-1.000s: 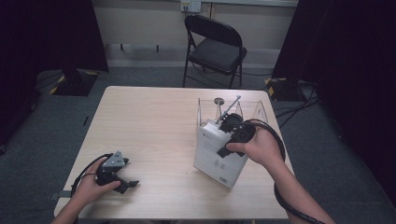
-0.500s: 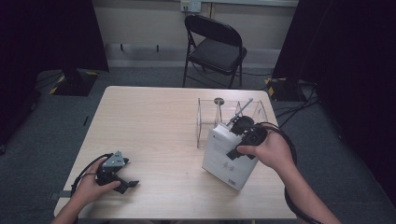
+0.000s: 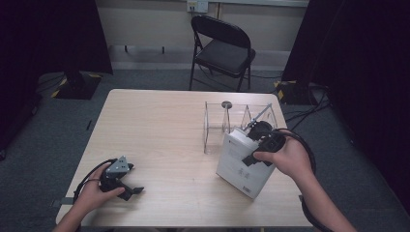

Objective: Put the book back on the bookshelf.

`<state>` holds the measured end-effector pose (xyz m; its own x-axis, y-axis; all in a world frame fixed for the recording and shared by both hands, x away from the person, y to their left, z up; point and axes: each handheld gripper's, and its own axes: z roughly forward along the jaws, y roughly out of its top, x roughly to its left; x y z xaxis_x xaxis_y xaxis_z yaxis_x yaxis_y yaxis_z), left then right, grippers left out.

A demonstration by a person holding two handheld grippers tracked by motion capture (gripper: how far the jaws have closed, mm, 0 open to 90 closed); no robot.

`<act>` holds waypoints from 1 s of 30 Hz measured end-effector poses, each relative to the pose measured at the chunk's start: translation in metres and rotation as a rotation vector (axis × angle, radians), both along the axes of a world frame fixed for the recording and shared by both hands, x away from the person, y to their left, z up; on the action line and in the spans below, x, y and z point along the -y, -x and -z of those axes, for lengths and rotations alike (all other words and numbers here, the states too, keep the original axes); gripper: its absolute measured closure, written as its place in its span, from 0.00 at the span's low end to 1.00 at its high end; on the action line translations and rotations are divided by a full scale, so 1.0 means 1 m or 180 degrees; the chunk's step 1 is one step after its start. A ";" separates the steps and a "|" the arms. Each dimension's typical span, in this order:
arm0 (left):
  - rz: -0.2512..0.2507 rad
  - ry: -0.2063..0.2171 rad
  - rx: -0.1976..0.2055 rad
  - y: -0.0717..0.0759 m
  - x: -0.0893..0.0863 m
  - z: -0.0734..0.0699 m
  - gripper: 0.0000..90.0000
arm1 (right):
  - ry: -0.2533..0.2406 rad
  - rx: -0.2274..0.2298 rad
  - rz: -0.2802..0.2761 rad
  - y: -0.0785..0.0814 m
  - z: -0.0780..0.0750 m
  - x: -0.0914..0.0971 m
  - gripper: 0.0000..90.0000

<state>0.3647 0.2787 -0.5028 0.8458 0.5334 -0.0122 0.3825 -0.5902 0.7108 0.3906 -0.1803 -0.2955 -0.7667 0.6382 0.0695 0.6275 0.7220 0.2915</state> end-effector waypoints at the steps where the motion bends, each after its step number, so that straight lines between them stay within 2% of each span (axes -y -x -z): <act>1: -0.0003 -0.0005 -0.0005 0.000 0.000 0.000 0.00 | 0.0018 0.0015 0.0040 0.000 0.000 0.001 0.58; 18: 0.0019 0.0003 0.0006 -0.001 0.000 0.000 0.00 | 0.0036 -0.0042 0.0167 0.002 0.001 0.017 0.58; 21: 0.0013 0.0007 0.0004 -0.001 0.000 0.000 0.00 | 0.0004 -0.0061 0.0190 0.002 0.001 0.020 0.58; 24: 0.0018 0.0004 0.0006 -0.001 0.000 0.000 0.00 | -0.0011 0.0007 0.0227 0.003 0.002 0.023 0.58; 30: 0.0017 0.0010 0.0003 -0.001 0.000 0.000 0.00 | -0.0046 -0.0022 0.0314 0.002 -0.001 0.029 0.58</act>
